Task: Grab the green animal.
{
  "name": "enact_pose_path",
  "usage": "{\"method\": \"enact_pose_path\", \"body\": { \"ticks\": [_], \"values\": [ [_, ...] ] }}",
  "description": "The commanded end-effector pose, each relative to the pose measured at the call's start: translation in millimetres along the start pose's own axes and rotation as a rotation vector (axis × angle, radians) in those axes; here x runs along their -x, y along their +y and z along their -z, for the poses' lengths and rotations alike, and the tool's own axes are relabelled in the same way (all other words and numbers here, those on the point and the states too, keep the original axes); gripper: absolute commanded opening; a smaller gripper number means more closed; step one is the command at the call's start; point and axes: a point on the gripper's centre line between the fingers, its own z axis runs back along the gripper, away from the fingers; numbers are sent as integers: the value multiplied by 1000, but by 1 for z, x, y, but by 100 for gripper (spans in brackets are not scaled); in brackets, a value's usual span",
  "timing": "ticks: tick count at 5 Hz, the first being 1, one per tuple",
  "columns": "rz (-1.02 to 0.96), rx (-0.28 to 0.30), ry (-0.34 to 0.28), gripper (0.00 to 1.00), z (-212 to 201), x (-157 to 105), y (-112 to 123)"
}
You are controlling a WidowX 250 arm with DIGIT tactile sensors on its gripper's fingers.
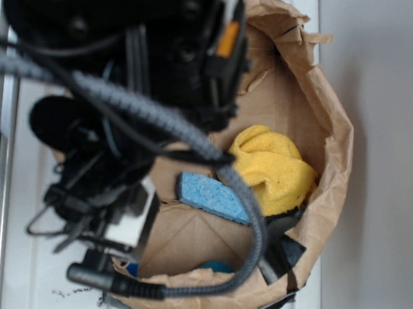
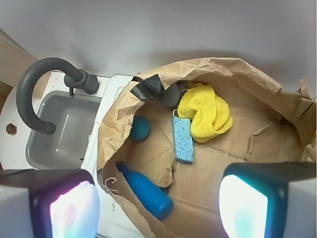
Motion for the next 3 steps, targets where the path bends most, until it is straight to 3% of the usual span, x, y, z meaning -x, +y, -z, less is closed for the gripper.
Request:
{"method": "enact_pose_path", "body": {
  "ticks": [1,2,3],
  "values": [
    [-9,-20,-42,100,-13,-5,5],
    [71,-73,-54,100,18,-1,26],
    [114,-89,-42,100,34,-1,51]
  ]
}}
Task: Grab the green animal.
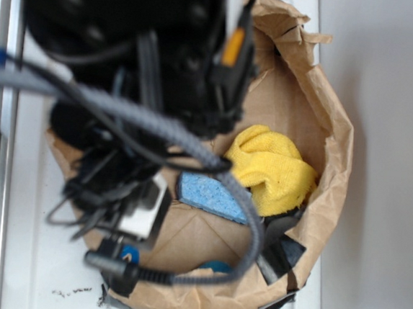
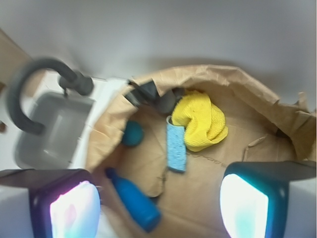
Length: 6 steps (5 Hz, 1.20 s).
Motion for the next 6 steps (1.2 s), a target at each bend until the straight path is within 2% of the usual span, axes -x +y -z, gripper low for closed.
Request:
{"method": "enact_pose_path", "body": {
  "ticks": [1,2,3,4,5,6],
  "values": [
    [129,-90,83,100,34,17,58],
    [144,-106,208,100,50,26,70],
    [152,-167,282,100,61,37,73],
    [187,-218,281,100,76,53,68],
    [239,-214,272,100,80,65,58],
    [257,-234,273,100,83,68,60]
  ]
}}
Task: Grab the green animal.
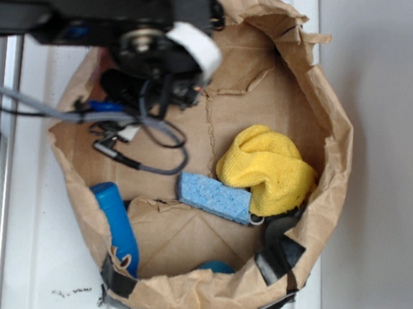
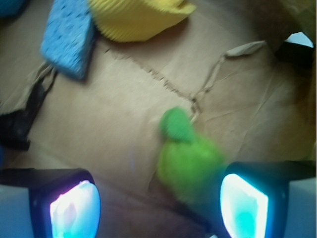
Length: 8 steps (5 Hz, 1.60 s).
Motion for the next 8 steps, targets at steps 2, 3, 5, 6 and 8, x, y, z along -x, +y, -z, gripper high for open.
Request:
{"method": "enact_pose_path", "body": {
  "ticks": [2,3,5,6,8],
  "values": [
    [34,-50,-25,100,-9,0,5],
    [34,-50,-25,100,-9,0,5],
    [125,-32,10,100,12,-7,15],
    [181,-52,10,100,29,-11,32],
    [189,-63,-2,35,32,-6,34]
  ]
}}
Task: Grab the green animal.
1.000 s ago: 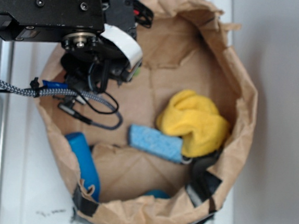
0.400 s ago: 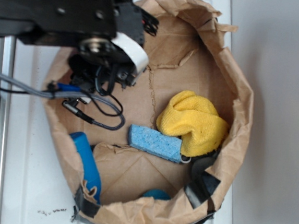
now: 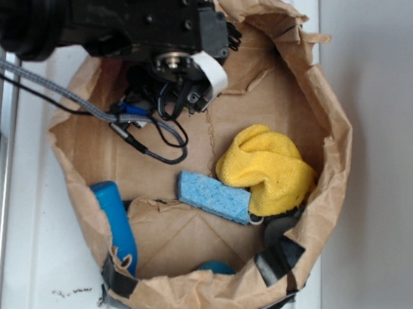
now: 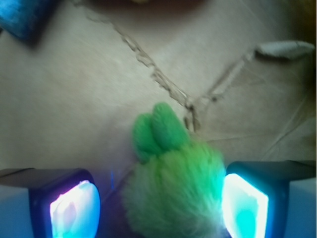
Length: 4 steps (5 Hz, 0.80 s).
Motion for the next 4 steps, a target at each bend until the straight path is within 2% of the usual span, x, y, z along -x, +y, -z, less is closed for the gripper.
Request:
{"method": "enact_pose_path", "body": {
  "ticks": [1,4],
  "values": [
    [-8,-50,-51,0,-15,6,5],
    [-27,-37,-74,0,-16,5,8]
  ]
}}
